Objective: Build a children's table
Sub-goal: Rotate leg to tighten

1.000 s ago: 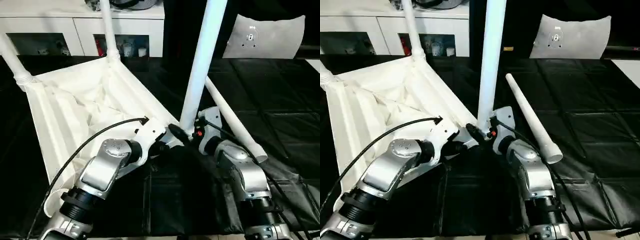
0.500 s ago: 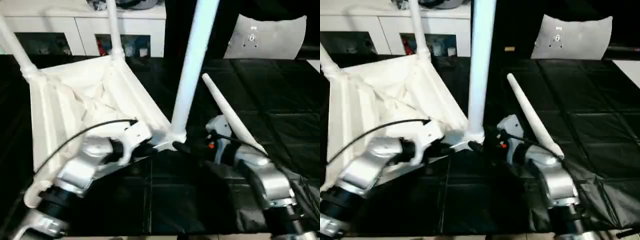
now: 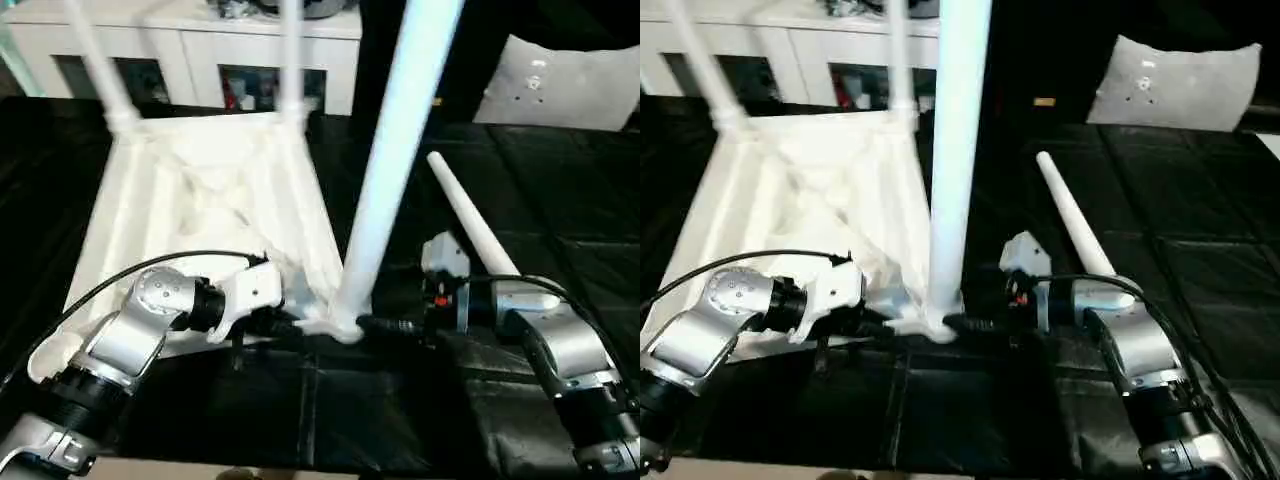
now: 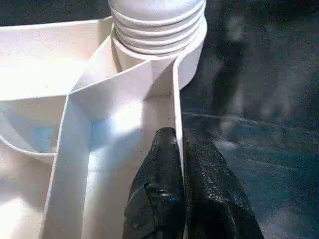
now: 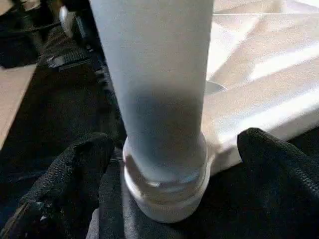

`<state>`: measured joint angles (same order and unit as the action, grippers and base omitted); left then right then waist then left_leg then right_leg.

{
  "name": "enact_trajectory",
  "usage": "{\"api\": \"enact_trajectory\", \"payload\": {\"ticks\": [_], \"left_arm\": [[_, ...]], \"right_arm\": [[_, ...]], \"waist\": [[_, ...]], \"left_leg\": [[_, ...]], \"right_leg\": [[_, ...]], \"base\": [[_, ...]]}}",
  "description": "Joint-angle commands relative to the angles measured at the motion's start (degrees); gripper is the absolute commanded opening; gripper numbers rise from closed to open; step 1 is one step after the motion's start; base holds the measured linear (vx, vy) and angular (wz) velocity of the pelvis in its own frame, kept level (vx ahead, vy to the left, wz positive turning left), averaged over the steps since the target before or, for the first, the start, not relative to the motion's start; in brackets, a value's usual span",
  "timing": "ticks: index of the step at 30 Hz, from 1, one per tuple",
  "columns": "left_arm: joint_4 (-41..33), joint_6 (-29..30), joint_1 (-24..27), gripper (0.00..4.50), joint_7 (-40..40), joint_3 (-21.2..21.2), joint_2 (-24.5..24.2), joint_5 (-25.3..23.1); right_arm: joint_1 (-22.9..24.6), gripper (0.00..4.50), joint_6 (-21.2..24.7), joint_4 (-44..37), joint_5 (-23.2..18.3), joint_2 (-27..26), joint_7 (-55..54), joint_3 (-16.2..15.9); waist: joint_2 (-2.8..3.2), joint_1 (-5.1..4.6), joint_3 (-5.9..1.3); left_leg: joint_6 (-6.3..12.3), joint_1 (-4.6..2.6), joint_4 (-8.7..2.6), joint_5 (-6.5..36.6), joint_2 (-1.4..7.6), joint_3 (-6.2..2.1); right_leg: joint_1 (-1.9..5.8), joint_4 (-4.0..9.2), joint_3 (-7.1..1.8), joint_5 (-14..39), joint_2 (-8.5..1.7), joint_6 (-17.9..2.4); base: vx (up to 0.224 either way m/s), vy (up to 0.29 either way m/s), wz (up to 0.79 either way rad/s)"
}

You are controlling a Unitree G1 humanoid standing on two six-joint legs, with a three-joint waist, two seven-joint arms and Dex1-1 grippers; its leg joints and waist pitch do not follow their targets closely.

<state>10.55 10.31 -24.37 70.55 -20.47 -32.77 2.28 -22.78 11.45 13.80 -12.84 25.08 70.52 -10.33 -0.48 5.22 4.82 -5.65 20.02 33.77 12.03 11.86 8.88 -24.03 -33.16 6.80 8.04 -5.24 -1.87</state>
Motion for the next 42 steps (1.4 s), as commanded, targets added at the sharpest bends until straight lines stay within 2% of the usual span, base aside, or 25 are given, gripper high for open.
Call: {"api": "enact_trajectory", "payload": {"ticks": [1,8,13,14,17,27,31,32,34,35,36,37,40,41,42], "left_arm": [[-0.42,-2.03,-0.66,0.00,2.78,-2.54,-0.34,-0.43],[-0.30,-2.97,-0.68,0.00,3.88,-2.88,-0.48,-0.68],[-0.41,-3.24,-0.61,0.00,3.97,-3.24,-0.47,-0.66],[-0.41,-3.24,-0.61,0.00,3.97,-3.24,-0.47,-0.66],[-0.34,-3.32,-0.62,0.00,3.91,-3.39,-0.33,-0.77],[0.21,-3.63,-0.77,0.00,3.95,-3.62,-0.20,-0.97],[0.16,-3.54,-0.68,0.00,4.09,-3.66,-0.23,-1.01],[0.12,-3.46,-0.68,0.00,4.07,-3.67,-0.18,-1.02],[0.08,-3.14,-0.63,0.00,3.94,-3.57,-0.08,-0.96],[-0.10,-2.53,-0.52,0.00,3.67,-3.43,0.07,-0.86],[-0.12,-2.45,-0.51,0.00,3.63,-3.41,0.09,-0.85],[-0.57,-0.95,-0.36,0.00,3.05,-3.07,0.51,-0.47],[-1.19,1.00,-0.21,0.00,2.12,-2.63,1.15,-0.05],[-2.08,3.51,-0.17,0.00,0.20,-1.92,2.36,0.45],[-2.21,3.94,-0.20,0.00,-0.21,-1.81,2.60,0.48]], "right_arm": [[-0.78,4.43,-1.76,1.14,0.58,0.50,1.98,-1.10],[-2.06,4.43,-4.19,3.83,1.36,0.30,4.51,-3.28],[-2.41,4.43,-4.83,4.57,0.91,0.11,5.75,-3.85],[-2.41,4.18,-4.83,4.57,0.91,0.11,5.75,-3.85],[-2.55,4.05,-4.89,4.97,0.81,-0.03,6.01,-3.96],[-2.46,3.06,-5.19,5.41,0.54,-0.17,7.12,-4.36],[-2.04,2.81,-4.99,5.10,0.44,0.00,7.59,-4.70],[-1.83,2.75,-4.98,4.95,0.45,0.06,7.72,-4.82],[-1.37,2.59,-4.64,4.74,0.29,-0.13,7.73,-4.98],[-0.92,2.59,-3.76,4.23,-0.41,-0.53,7.55,-4.78],[-0.85,2.58,-3.60,4.13,-0.54,-0.60,7.52,-4.74],[-0.15,2.57,-2.34,2.78,-1.39,-1.17,6.78,-4.46],[0.81,2.55,-0.71,0.93,-2.21,-1.86,5.68,-4.26],[1.94,2.50,1.79,-0.80,-2.11,-2.97,2.70,-4.31],[2.11,2.43,2.06,-1.02,-2.08,-3.24,2.12,-4.29]], "waist": [[-0.26,-0.41,-3.86],[-0.59,-0.50,-3.93],[-0.56,-0.48,-3.90],[-0.55,-0.48,-3.88],[-0.54,-0.49,-3.85],[-0.43,-0.41,-3.78],[-0.46,-0.44,-3.73],[-0.80,-0.49,-3.75],[-0.62,-0.50,-3.73],[-0.86,-0.60,-3.67],[-0.74,-0.52,-3.69],[-0.59,-0.56,-3.63],[-0.61,-0.51,-3.70],[-0.49,-0.57,-3.76],[-0.54,-0.58,-3.55]], "left_leg": [[4.82,-0.06,-3.99,6.17,1.38,0.64],[4.88,0.23,-3.91,5.37,1.30,0.61],[4.99,0.19,-3.92,5.30,1.39,0.62],[5.03,0.16,-3.93,5.10,1.40,0.61],[5.08,0.17,-3.92,5.10,1.38,0.61],[4.95,0.09,-3.95,5.65,1.39,0.64],[4.83,0.11,-3.99,6.27,1.41,0.62],[4.88,0.14,-3.98,5.99,1.39,0.63],[4.95,0.11,-3.99,5.83,1.41,0.62],[5.03,0.12,-4.00,5.77,1.42,0.67],[5.09,0.10,-3.99,5.68,1.42,0.65],[5.09,0.07,-4.00,5.65,1.44,0.63],[5.12,0.06,-4.05,5.28,1.56,0.61],[4.98,0.10,-4.00,5.13,1.45,0.61],[4.73,0.04,-4.10,5.58,1.48,0.65]], "right_leg": [[3.54,3.09,-3.47,17.17,-3.19,-10.89],[3.80,2.83,-3.45,16.65,-3.19,-10.79],[3.72,2.87,-3.47,16.81,-3.20,-10.80],[3.70,2.82,-3.47,16.43,-3.14,-11.00],[3.71,2.81,-3.47,16.26,-3.13,-11.07],[3.70,2.90,-3.47,16.61,-3.14,-11.16],[3.70,3.03,-3.46,17.54,-3.16,-10.84],[3.75,2.98,-3.47,17.60,-3.15,-10.71],[3.67,2.99,-3.47,17.62,-3.13,-10.70],[3.62,2.99,-3.49,17.54,-3.06,-10.65],[3.64,2.97,-3.50,17.44,-3.13,-10.71],[3.59,2.94,-3.51,17.26,-3.11,-10.79],[3.67,2.88,-3.57,16.30,-3.18,-11.20],[3.71,2.78,-3.52,16.08,-3.04,-11.15],[3.57,3.01,-3.52,16.88,-3.06,-10.94]], "base": [[0.000,0.000,0.00],[0.000,0.000,0.00],[0.000,0.000,0.00],[0.000,0.000,0.00],[0.000,0.000,0.00],[0.000,0.000,0.00],[0.000,0.000,0.00],[0.000,0.000,0.00],[0.000,0.000,0.00],[0.000,0.000,0.00],[0.000,0.000,0.00],[0.000,0.000,0.00],[0.000,0.000,0.00],[0.000,0.000,0.00],[0.000,0.000,0.00]]}}
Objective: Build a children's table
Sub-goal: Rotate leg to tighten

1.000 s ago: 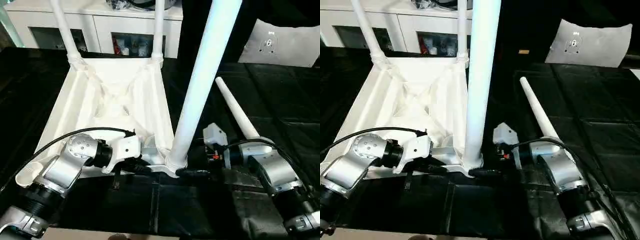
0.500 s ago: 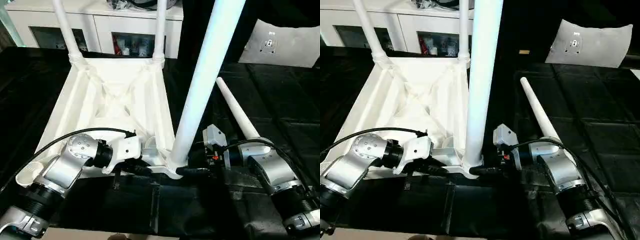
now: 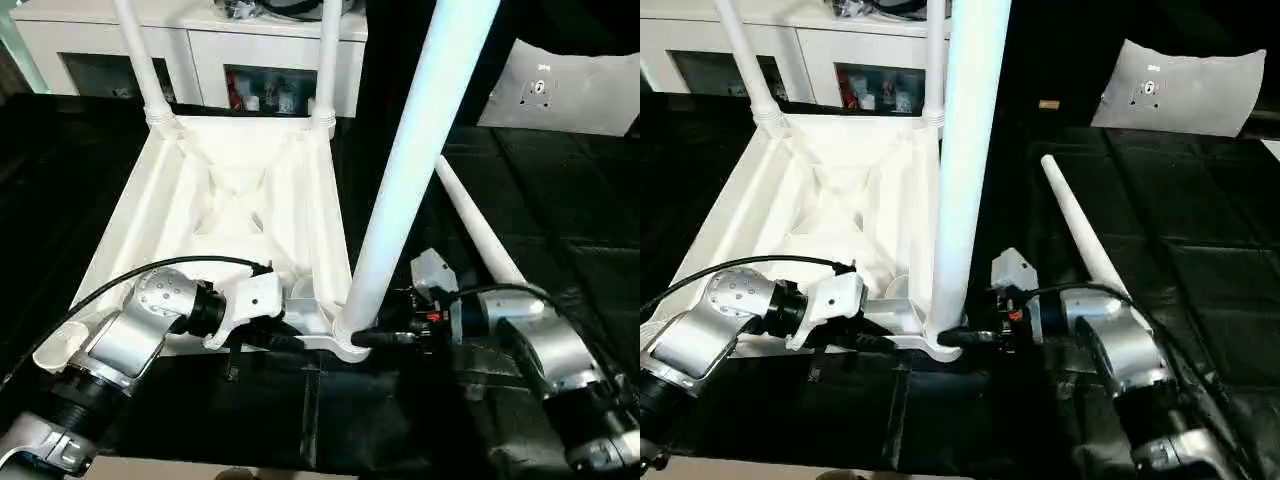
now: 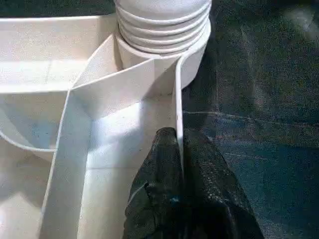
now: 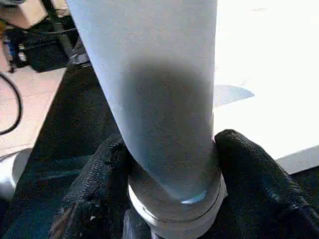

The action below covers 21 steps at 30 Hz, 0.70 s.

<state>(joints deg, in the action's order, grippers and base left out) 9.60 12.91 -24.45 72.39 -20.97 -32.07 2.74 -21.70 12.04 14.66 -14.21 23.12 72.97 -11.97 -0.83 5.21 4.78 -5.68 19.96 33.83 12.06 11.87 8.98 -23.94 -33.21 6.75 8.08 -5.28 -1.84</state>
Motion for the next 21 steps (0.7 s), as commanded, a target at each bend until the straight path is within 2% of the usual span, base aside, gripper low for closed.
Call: {"api": "enact_trajectory", "payload": {"ticks": [1,2,3,4,5,6,7,8,9,10,11,12,13,14,15,16,17,18,19,20,21], "left_arm": [[-2.13,3.93,-0.33,0.00,-4.68,-0.67,3.57,0.22],[-2.67,5.67,-0.47,0.00,-6.35,-0.34,4.68,0.25],[-3.14,7.23,-0.63,0.00,-8.14,-0.04,5.87,0.16],[-3.31,8.31,-0.84,0.00,-9.73,0.21,6.94,-0.02],[-3.49,9.42,-1.05,0.00,-11.29,0.48,8.00,-0.25],[-3.74,12.95,-1.67,0.00,-15.76,1.45,11.17,-0.62],[-3.74,12.95,-1.67,0.00,-15.76,1.45,11.17,-0.62],[-3.75,15.12,-2.08,0.00,-18.59,2.03,13.43,-0.85],[-3.55,17.86,-2.72,0.00,-22.90,2.88,16.76,-1.39],[-3.57,18.99,-2.93,0.00,-24.58,3.22,18.01,-1.69],[-3.48,19.84,-3.18,0.00,-26.38,3.65,19.32,-1.96],[-3.48,19.84,-3.18,0.00,-26.38,3.65,19.32,-1.96],[-3.48,21.23,-3.65,0.00,-29.43,4.41,21.59,-2.43],[-3.50,21.30,-3.67,0.00,-29.53,4.42,21.68,-2.47],[-3.79,21.93,-3.99,0.00,-30.69,4.44,22.68,-3.00],[-3.86,21.95,-4.13,0.00,-30.90,4.36,22.86,-3.27],[-3.99,22.15,-4.26,0.00,-31.16,4.30,23.02,-3.61],[-3.92,21.94,-4.44,0.00,-30.94,4.10,22.88,-3.89],[-3.96,21.82,-4.64,0.00,-30.58,3.79,22.55,-4.28],[-3.99,21.74,-4.71,0.00,-30.34,3.62,22.28,-4.48],[-4.15,21.58,-4.66,0.00,-29.59,3.27,21.50,-4.57]], "right_arm": [[2.07,2.39,4.12,-3.27,-0.67,-3.16,-4.26,-2.51],[2.57,2.36,5.10,-3.86,-0.11,-4.25,-6.68,-2.59],[2.99,2.32,5.89,-4.28,0.57,-5.35,-9.08,-2.66],[3.19,2.25,6.28,-4.38,1.20,-6.32,-11.03,-2.67],[3.40,2.22,6.67,-4.56,1.84,-7.26,-12.94,-2.65],[3.33,2.22,7.58,-3.99,3.45,-10.28,-18.86,-1.97],[3.33,2.19,7.58,-3.99,3.45,-10.28,-18.86,-1.97],[2.94,2.13,8.42,-3.38,4.12,-12.40,-22.69,-1.20],[2.27,2.13,9.52,-2.41,5.05,-15.30,-27.76,-0.22],[2.10,2.10,10.18,-2.37,5.39,-16.27,-29.59,0.04],[1.85,2.10,10.68,-2.19,5.81,-17.31,-31.61,0.35],[1.85,2.09,10.68,-2.19,5.81,-17.31,-31.61,0.35],[1.19,2.07,12.94,-1.91,6.34,-19.56,-36.23,1.43],[1.18,2.07,12.89,-1.91,6.37,-19.65,-36.36,1.44],[1.06,2.07,11.49,-2.03,6.48,-20.66,-37.53,1.52],[1.09,2.07,10.31,-2.07,6.41,-20.85,-37.35,1.43],[1.24,2.07,9.96,-2.24,6.00,-21.31,-37.17,1.69],[1.48,2.41,10.17,-2.52,5.68,-21.68,-37.29,2.06],[1.75,2.76,10.26,-2.97,5.54,-22.12,-37.82,2.54],[1.92,2.76,10.36,-3.27,5.46,-22.23,-38.04,2.76],[2.27,2.77,10.53,-3.86,5.29,-22.04,-38.03,2.92]], "waist": [[-0.13,-0.60,-3.37],[-0.13,-0.60,-3.37],[-0.29,-0.83,-3.06],[-0.25,-0.97,-2.92],[-0.32,-1.23,-2.58],[-0.29,-1.75,-2.25],[-0.39,-2.47,-1.98],[-0.35,-2.74,-2.06],[-0.03,-3.55,-2.19],[-0.08,-4.02,-2.20],[0.07,-4.64,-2.36],[0.20,-4.92,-2.31],[0.37,-5.73,-2.21],[0.62,-5.92,-1.98],[0.66,-6.38,-1.98],[0.48,-6.76,-1.93],[0.62,-6.84,-1.90],[0.46,-7.02,-1.99],[0.59,-6.95,-2.12],[0.59,-6.95,-2.12],[0.61,-6.75,-2.02]], "left_leg": [[4.11,-0.02,-4.30,6.53,1.49,0.58],[4.11,-0.02,-4.30,6.53,1.49,0.58],[2.83,0.02,-4.49,9.68,1.30,0.44],[2.48,0.08,-4.66,10.76,1.19,0.38],[1.87,-0.30,-4.65,13.66,0.94,0.28],[1.20,-0.70,-4.58,15.87,0.73,0.23],[0.55,-0.80,-4.53,18.18,0.40,-0.14],[0.37,-0.89,-4.37,19.04,0.24,-0.30],[0.01,-0.77,-4.24,19.76,0.14,-0.56],[0.03,-0.67,-4.22,20.14,0.17,-0.71],[0.37,-0.11,-4.39,20.58,0.22,-1.16],[0.57,-0.02,-4.50,20.99,0.35,-1.25],[1.47,-0.33,-4.66,22.90,0.57,-1.47],[1.50,-0.66,-4.81,23.94,0.72,-1.59],[1.56,-1.06,-4.80,25.85,0.77,-1.72],[1.78,-1.17,-4.88,26.93,0.79,-1.87],[1.90,-1.29,-4.89,27.30,0.79,-1.87],[2.09,-1.14,-4.98,27.07,0.83,-1.91],[2.17,-0.79,-5.21,26.06,0.88,-1.99],[2.17,-0.79,-5.21,26.06,0.88,-1.99],[2.20,-0.90,-5.29,25.16,0.83,-1.84]], "right_leg": [[3.49,3.36,-3.53,18.59,-3.01,-10.38],[3.49,3.36,-3.53,18.59,-3.01,-10.38],[3.49,3.83,-3.35,23.88,-3.08,-8.75],[3.51,4.11,-3.24,26.13,-3.08,-7.95],[3.22,5.06,-2.96,32.05,-3.19,-5.66],[2.86,5.89,-2.67,36.63,-3.18,-3.73],[2.84,6.72,-1.94,40.94,-3.10,-1.53],[2.91,7.10,-1.61,42.57,-3.20,-0.44],[3.07,7.53,-0.95,43.20,-3.15,0.65],[3.18,7.86,-0.58,42.98,-3.11,1.05],[3.99,8.02,0.10,41.63,-3.10,1.78],[4.07,8.17,0.27,40.87,-3.09,1.89],[4.04,8.60,0.76,38.83,-3.16,1.45],[3.91,8.87,1.14,38.69,-3.20,1.18],[4.00,9.15,1.62,38.24,-3.24,1.29],[3.92,9.16,1.71,37.77,-3.26,1.40],[3.88,9.23,1.68,37.75,-3.30,1.42],[4.09,9.09,1.54,37.18,-3.51,1.22],[4.32,8.78,1.12,35.94,-3.73,0.67],[4.32,8.78,1.12,35.94,-3.73,0.67],[3.87,8.62,0.61,35.07,-3.82,-0.43]], "base": [[0.000,0.000,0.00],[0.000,0.000,0.00],[0.000,0.000,0.00],[0.000,0.000,0.00],[0.000,0.000,0.00],[-0.052,0.003,-0.02],[-0.052,0.003,-0.02],[-0.051,0.008,-0.06],[0.000,0.000,0.00],[0.000,0.000,0.00],[0.000,0.000,0.00],[0.000,0.000,0.00],[0.000,0.000,0.00],[0.000,0.000,0.00],[0.000,0.000,0.00],[0.000,0.000,0.00],[0.000,0.000,0.00],[0.000,0.000,0.00],[0.000,0.000,0.00],[0.000,0.000,0.00],[0.000,0.000,0.00]]}}
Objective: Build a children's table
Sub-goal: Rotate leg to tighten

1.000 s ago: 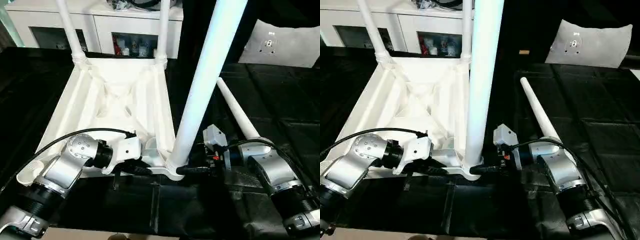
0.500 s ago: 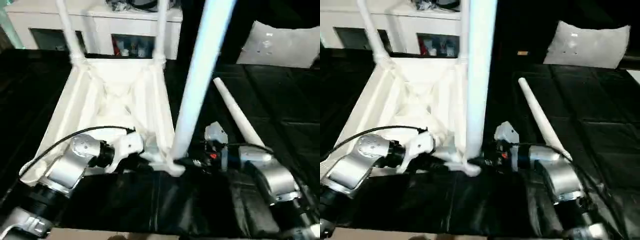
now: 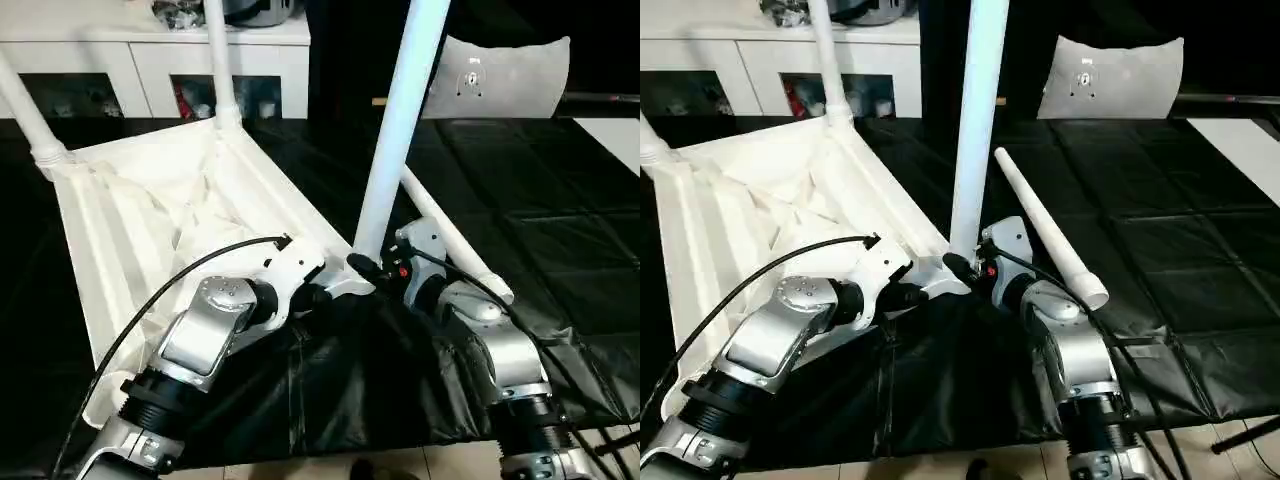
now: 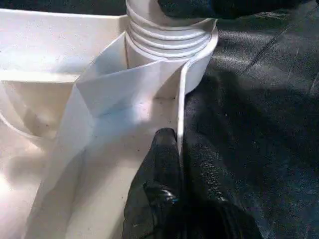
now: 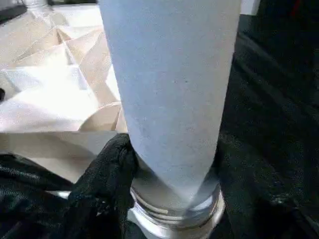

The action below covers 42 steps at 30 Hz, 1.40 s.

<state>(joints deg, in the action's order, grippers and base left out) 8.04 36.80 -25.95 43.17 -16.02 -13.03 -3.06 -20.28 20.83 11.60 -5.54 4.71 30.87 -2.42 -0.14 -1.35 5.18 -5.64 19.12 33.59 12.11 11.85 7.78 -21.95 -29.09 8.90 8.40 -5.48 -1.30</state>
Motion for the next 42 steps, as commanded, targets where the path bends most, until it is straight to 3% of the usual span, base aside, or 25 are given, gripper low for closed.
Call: {"api": "enact_trajectory", "payload": {"ticks": [1,3,8,9,13,15,17,18,20,25,28,32,38,42], "left_arm": [[-2.70,-2.34,-3.08,0.00,-0.04,-1.82,2.11,1.30],[-3.38,-2.79,-2.48,0.00,1.49,-2.02,0.72,1.83],[-4.73,-3.50,-1.26,0.00,4.36,-2.19,-1.62,2.49],[-5.00,-3.95,-0.86,0.00,5.31,-2.21,-2.45,2.61],[-5.14,-6.35,-0.02,0.00,8.27,-2.41,-4.77,3.06],[-5.13,-8.51,0.38,0.00,10.74,-2.60,-5.93,4.02],[-5.09,-9.91,0.65,0.00,12.67,-2.70,-6.77,4.87],[-4.80,-12.36,0.88,0.00,15.29,-3.69,-8.54,4.79],[-4.68,-14.41,1.27,0.00,18.18,-4.32,-10.22,5.17],[-3.97,-17.69,1.83,0.00,22.26,-5.58,-13.68,4.58],[-3.68,-20.11,2.22,0.00,25.49,-6.28,-16.15,5.02],[-3.01,-22.64,2.14,0.00,28.42,-6.80,-18.13,4.99],[-2.49,-25.44,2.09,0.00,31.92,-7.49,-20.25,5.10],[-2.47,-26.40,2.01,0.00,33.83,-8.00,-21.14,5.49]], "right_arm": [[1.01,2.87,1.89,-1.05,-3.47,-3.48,4.25,-6.61],[1.62,3.18,1.77,-1.76,-3.38,-2.59,4.69,-6.48],[2.46,3.63,-0.82,-1.77,-2.58,-0.28,6.87,-6.33],[2.73,3.70,-1.62,-2.08,-2.91,0.44,8.24,-5.84],[3.04,4.12,-3.44,-2.89,-3.64,4.14,12.22,-4.94],[2.94,4.19,-4.07,-3.19,-4.32,6.13,14.90,-4.74],[2.80,4.39,-4.70,-3.43,-4.75,7.67,17.38,-4.73],[2.35,4.46,-5.95,-3.05,-4.81,9.60,20.04,-4.49],[1.47,4.46,-7.05,-1.87,-4.17,11.39,21.65,-4.34],[0.10,4.46,-8.88,-0.80,-4.82,14.88,27.01,-5.42],[-0.43,4.46,-10.55,-0.11,-5.92,17.24,33.27,-6.69],[-0.98,4.46,-11.58,1.06,-6.74,19.46,39.37,-8.48],[-1.68,3.87,-13.48,2.36,-6.11,20.67,43.84,-11.13],[-2.04,3.66,-14.31,3.02,-6.02,20.63,44.86,-11.73]], "waist": [[-0.18,-0.04,-2.56],[0.04,0.18,-2.70],[-0.11,0.84,-3.17],[-0.49,1.17,-3.74],[-0.52,2.15,-3.84],[-0.29,2.76,-4.29],[-0.44,3.16,-4.10],[-0.58,3.78,-4.20],[-0.65,4.07,-4.44],[-0.61,4.96,-4.19],[-0.55,5.01,-4.07],[-0.90,5.12,-4.06],[-1.26,5.45,-3.84],[-1.22,5.76,-3.84]], "left_leg": [[2.25,0.03,-5.07,23.81,0.76,-0.52],[2.36,0.35,-5.24,21.91,0.97,-0.44],[2.95,0.81,-4.98,16.60,0.98,0.25],[3.80,1.45,-4.62,11.83,0.85,0.56],[5.48,1.30,-4.02,7.98,0.77,1.31],[6.18,1.62,-3.79,4.24,0.64,1.39],[6.57,1.71,-3.66,3.65,0.52,1.54],[6.77,1.71,-3.61,2.93,0.51,1.50],[7.41,1.69,-3.45,0.71,0.77,1.52],[7.33,1.01,-3.59,2.19,1.14,1.65],[7.07,1.00,-3.59,3.64,1.19,1.73],[6.68,1.16,-3.64,4.83,1.18,1.71],[5.84,1.32,-3.67,4.86,1.16,1.75],[5.50,1.17,-3.67,4.62,1.25,1.79]], "right_leg": [[1.92,4.25,-1.89,33.92,-3.70,-1.66],[2.07,3.70,-2.39,31.70,-3.73,-2.94],[1.93,2.35,-3.70,26.77,-3.67,-6.11],[2.31,1.30,-4.31,22.22,-3.56,-7.57],[1.72,0.51,-5.14,19.88,-3.11,-9.54],[2.12,-0.17,-5.21,16.07,-3.00,-10.19],[1.98,-0.28,-5.26,14.90,-2.82,-10.45],[2.06,-0.55,-5.24,14.40,-2.69,-10.40],[1.81,-1.11,-5.29,11.45,-2.59,-11.26],[1.33,-1.41,-5.39,11.86,-2.51,-12.49],[1.25,-1.45,-5.61,11.98,-2.56,-12.78],[1.46,-1.35,-5.66,12.92,-2.65,-12.53],[1.44,-1.12,-5.73,16.03,-2.74,-11.24],[1.30,-1.39,-5.80,15.00,-2.69,-11.66]], "base": [[0.000,0.000,0.00],[0.000,0.000,0.00],[0.000,0.000,0.00],[0.000,0.000,0.00],[0.018,-0.027,0.02],[0.029,-0.053,-0.01],[0.013,-0.025,-0.01],[0.000,0.000,0.00],[0.000,0.000,0.00],[0.000,0.000,0.00],[0.000,0.000,0.00],[0.000,0.000,0.00],[0.000,0.000,0.00],[0.000,0.000,0.00]]}}
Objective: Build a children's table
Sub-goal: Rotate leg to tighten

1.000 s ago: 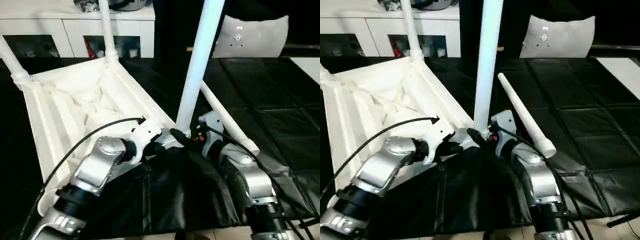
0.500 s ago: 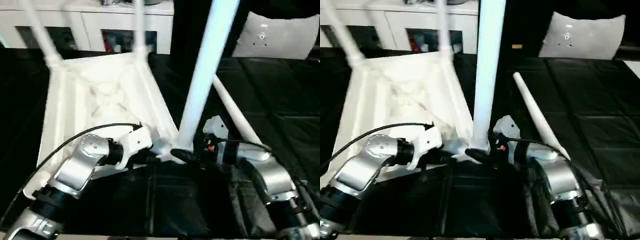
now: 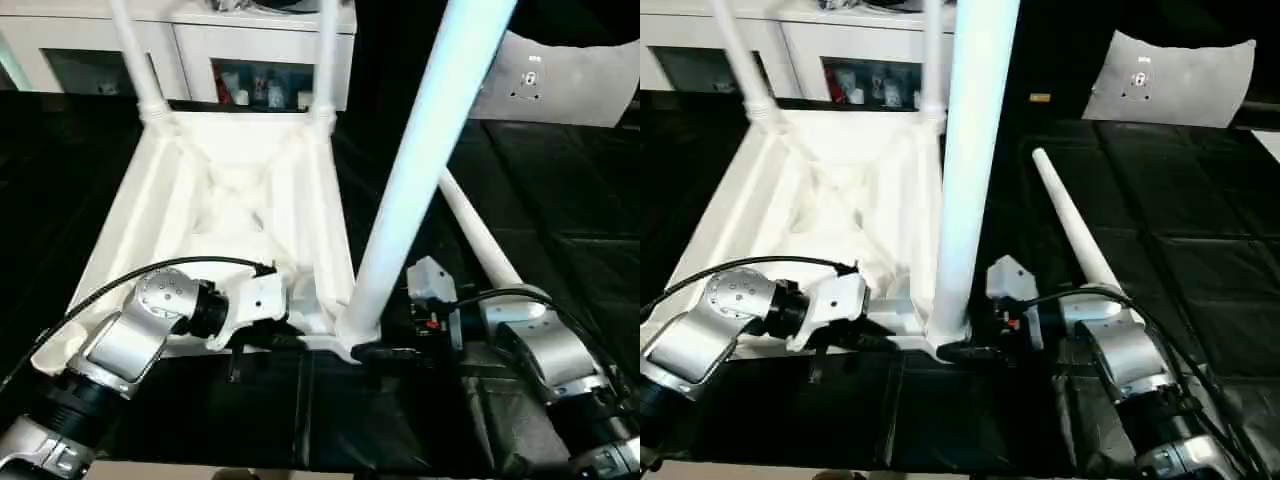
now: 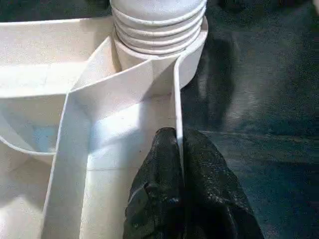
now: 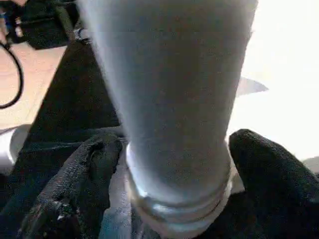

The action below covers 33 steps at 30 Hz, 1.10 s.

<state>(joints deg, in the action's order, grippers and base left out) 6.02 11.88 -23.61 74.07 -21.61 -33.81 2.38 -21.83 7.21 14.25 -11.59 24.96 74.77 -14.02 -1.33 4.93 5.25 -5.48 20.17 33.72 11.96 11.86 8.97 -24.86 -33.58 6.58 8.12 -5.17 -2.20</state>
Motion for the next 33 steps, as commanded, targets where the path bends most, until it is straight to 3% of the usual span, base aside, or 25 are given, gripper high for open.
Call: {"api": "enact_trajectory", "payload": {"ticks": [1,10,16,20,23,24,28,29,33], "left_arm": [[-0.18,-2.20,-0.43,0.00,3.84,-2.60,-0.89,0.05],[1.98,-4.11,-1.35,0.00,4.92,-2.69,-1.24,-0.31],[2.80,-4.52,-1.72,0.00,4.87,-2.67,-1.17,-0.17],[2.51,-2.61,-1.43,0.00,3.52,-1.99,-0.43,0.28],[0.73,2.90,-0.93,0.00,-1.03,-0.26,2.09,1.30],[-1.48,8.67,-0.62,0.00,-6.19,1.30,5.08,1.93],[-3.02,13.62,-0.70,0.00,-11.48,2.42,8.40,1.81],[-3.38,15.36,-0.86,0.00,-13.81,2.87,9.85,1.44],[-3.59,23.99,-2.41,0.00,-27.68,5.98,20.00,-0.60]], "right_arm": [[-0.74,3.58,-0.89,0.66,-0.08,0.43,1.79,-0.33],[-0.49,2.75,-1.99,0.68,-0.31,1.08,4.50,-1.61],[0.27,2.61,-2.22,0.23,-0.37,0.70,4.67,-1.88],[1.43,2.59,-1.05,-1.00,-1.33,-0.28,3.68,-1.60],[3.24,2.59,3.67,-3.49,-4.23,-3.49,-1.13,-0.13],[4.61,2.59,7.40,-5.31,-5.21,-6.77,-6.68,0.65],[5.24,2.58,9.39,-5.32,-4.31,-9.79,-11.96,0.81],[5.29,2.58,10.31,-4.98,-3.88,-11.05,-14.21,1.02],[3.88,2.55,13.99,-0.27,-1.63,-19.20,-28.97,4.69]], "waist": [[0.02,-0.45,-3.84],[-0.19,-0.36,-3.68],[-0.06,-0.32,-3.62],[0.01,-0.28,-3.66],[0.24,-0.17,-3.60],[0.29,-0.35,-3.50],[0.07,-1.06,-3.02],[-0.01,-1.67,-3.06],[-0.20,-3.13,-2.92]], "left_leg": [[5.32,0.06,-3.83,4.97,1.27,0.61],[4.57,0.13,-3.89,6.25,1.15,0.65],[4.42,0.15,-3.92,6.36,1.19,0.59],[4.41,0.17,-3.89,6.21,1.18,0.63],[3.92,0.21,-3.94,6.64,1.29,0.52],[3.15,0.21,-4.08,7.49,1.31,0.52],[1.78,0.30,-4.23,11.42,0.74,0.33],[1.67,0.39,-4.22,11.86,0.60,0.23],[1.41,0.64,-3.84,12.08,-0.03,0.07]], "right_leg": [[4.12,3.17,-3.50,15.36,-2.98,-10.82],[4.22,3.29,-3.61,16.59,-2.93,-10.22],[4.17,3.36,-3.58,17.55,-2.89,-9.89],[4.19,3.30,-3.62,16.83,-2.87,-10.23],[4.24,3.30,-3.58,16.87,-2.94,-10.83],[4.27,3.40,-3.60,18.00,-2.83,-10.35],[4.14,4.79,-3.22,28.03,-2.92,-6.40],[4.20,4.97,-3.10,29.96,-2.92,-5.38],[4.00,6.08,-2.31,35.23,-2.74,-2.42]], "base": [[0.000,0.000,0.00],[0.000,0.000,0.00],[0.000,0.000,0.00],[0.000,0.000,0.00],[0.000,0.000,0.00],[0.000,0.000,0.00],[0.000,0.000,0.00],[0.000,0.000,0.00],[0.000,0.000,0.00]]}}
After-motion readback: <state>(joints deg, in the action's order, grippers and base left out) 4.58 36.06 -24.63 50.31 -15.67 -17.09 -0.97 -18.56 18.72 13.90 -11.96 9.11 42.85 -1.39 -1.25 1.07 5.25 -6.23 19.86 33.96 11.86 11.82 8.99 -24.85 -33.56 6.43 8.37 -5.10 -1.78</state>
